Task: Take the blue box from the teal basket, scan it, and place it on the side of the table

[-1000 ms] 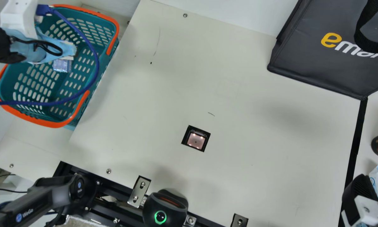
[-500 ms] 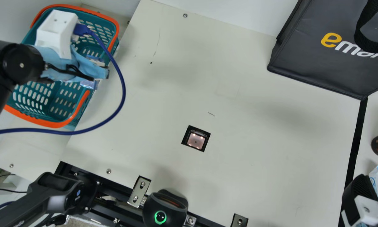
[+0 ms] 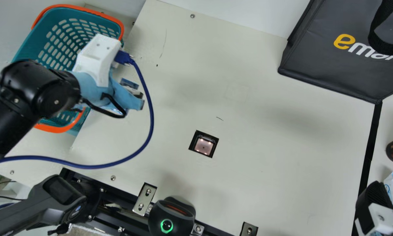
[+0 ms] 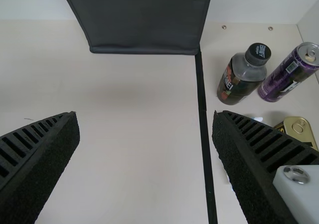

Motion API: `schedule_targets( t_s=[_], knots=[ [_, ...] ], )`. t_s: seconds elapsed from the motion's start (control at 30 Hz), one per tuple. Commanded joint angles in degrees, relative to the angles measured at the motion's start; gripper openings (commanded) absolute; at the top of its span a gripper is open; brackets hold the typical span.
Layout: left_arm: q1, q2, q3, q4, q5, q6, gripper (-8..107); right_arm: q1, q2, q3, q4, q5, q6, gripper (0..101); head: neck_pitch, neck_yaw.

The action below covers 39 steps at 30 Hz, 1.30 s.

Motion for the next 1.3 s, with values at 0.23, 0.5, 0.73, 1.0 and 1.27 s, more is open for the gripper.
schedule_targets(
  t_s=[0.23, 0.5, 0.73, 1.0, 1.27],
  knots=[
    [-11.6, 2.4, 0.7, 1.2, 0.8, -12.4, -8, 0.0, 0.0, 0.0, 0.0, 0.0, 0.0, 95, -1.7, 0.1],
    [-17.4, 6.4, 0.6, 0.3, -0.8, -22.1, -8, 0.0, 0.0, 0.0, 0.0, 0.0, 0.0, 95, -1.7, 0.1],
    [-20.9, 10.5, 0.1, -1.2, -3.4, -28.1, -8, 0.0, 0.0, 0.0, 0.0, 0.0, 0.0, 95, -1.7, 0.1],
    [-24.6, 15.5, 0.0, -0.7, -7.5, -33.1, -8, 0.0, 0.0, 0.0, 0.0, 0.0, 0.0, 95, -1.7, 0.1],
    [-27.8, 21.0, -0.3, 0.3, -11.4, -36.3, -8, 0.0, 0.0, 0.0, 0.0, 0.0, 0.0, 95, -1.7, 0.1]
  ],
)
